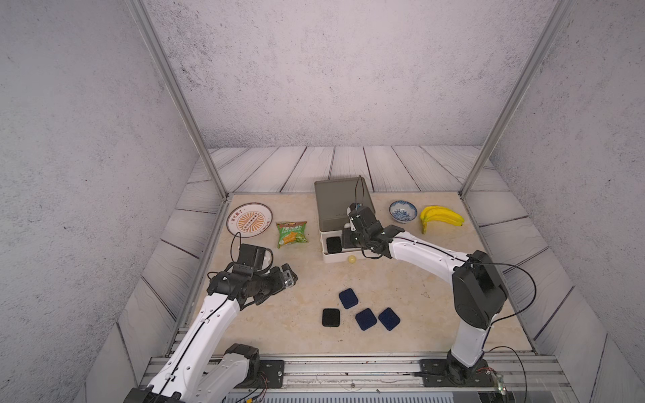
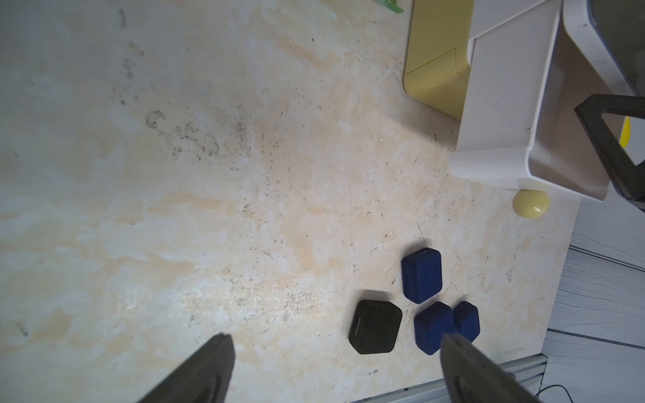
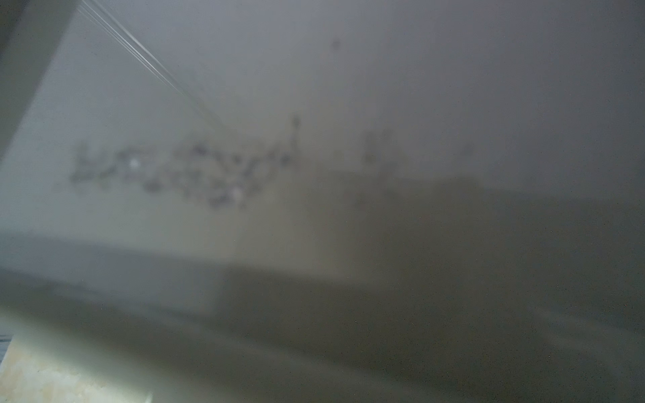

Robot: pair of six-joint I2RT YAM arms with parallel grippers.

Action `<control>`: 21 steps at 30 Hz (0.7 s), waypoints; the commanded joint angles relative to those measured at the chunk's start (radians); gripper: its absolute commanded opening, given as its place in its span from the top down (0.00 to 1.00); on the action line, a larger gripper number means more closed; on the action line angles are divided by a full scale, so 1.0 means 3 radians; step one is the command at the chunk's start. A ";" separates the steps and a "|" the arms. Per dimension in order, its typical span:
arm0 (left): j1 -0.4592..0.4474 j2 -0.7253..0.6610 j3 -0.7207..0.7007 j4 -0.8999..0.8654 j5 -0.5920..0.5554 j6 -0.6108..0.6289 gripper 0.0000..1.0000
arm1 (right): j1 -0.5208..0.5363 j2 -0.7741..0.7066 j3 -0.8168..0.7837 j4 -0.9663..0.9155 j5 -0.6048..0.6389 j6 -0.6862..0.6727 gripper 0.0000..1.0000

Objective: Place the brooch boxes into the drawer by color
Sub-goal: Adjust the brooch box in the drawer, then pick up the brooch box from the center of the board.

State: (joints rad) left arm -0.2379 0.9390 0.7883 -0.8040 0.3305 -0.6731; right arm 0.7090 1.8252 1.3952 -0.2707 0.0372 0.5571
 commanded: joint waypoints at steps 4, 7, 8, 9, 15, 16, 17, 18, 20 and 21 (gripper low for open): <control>-0.0010 -0.0089 0.0046 -0.0150 -0.0024 0.0043 0.02 | -0.0086 -0.0562 -0.0087 -0.0260 -0.0007 -0.0294 0.82; -0.0107 -0.0006 -0.0042 -0.0194 0.0058 -0.0047 0.02 | -0.0088 -0.0904 -0.0153 -0.0321 0.0018 -0.0361 0.65; -0.0187 0.0021 -0.0090 -0.0159 0.0052 -0.0079 0.02 | -0.0088 -0.1032 -0.0204 -0.0326 0.0032 -0.0382 0.60; -0.0276 0.0044 -0.0113 -0.0152 0.0015 -0.0114 0.02 | -0.0088 -0.1150 -0.0261 -0.0330 0.0039 -0.0415 0.55; -0.1018 0.0486 0.0027 -0.0054 -0.0280 -0.0215 0.02 | -0.0093 -0.1897 -0.0789 -0.0328 0.0268 -0.0405 0.36; -0.1106 0.0621 0.0054 -0.0017 -0.0254 -0.0177 0.02 | -0.0094 -0.2019 -0.0867 -0.0360 0.0305 -0.0407 0.34; -0.1184 0.0776 0.0078 0.0002 -0.0233 -0.0132 0.02 | -0.0102 -0.2131 -0.0934 -0.0393 0.0330 -0.0414 0.33; -0.1277 0.0926 0.0103 0.0001 -0.0255 -0.0098 0.02 | -0.0108 -0.2226 -0.0984 -0.0437 0.0344 -0.0419 0.31; -0.1467 0.1174 0.0164 -0.0001 -0.0336 -0.0050 0.02 | -0.0124 -0.2366 -0.1059 -0.0529 0.0374 -0.0439 0.29; -0.1563 0.1273 0.0194 0.0014 -0.0386 -0.0034 0.02 | -0.0130 -0.2420 -0.1097 -0.0558 0.0386 -0.0441 0.28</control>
State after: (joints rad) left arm -0.6498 1.2613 0.8093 -0.8032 0.2600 -0.7124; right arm 0.6765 1.1427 1.0893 -0.3882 0.1093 0.4385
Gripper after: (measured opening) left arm 0.985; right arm 0.711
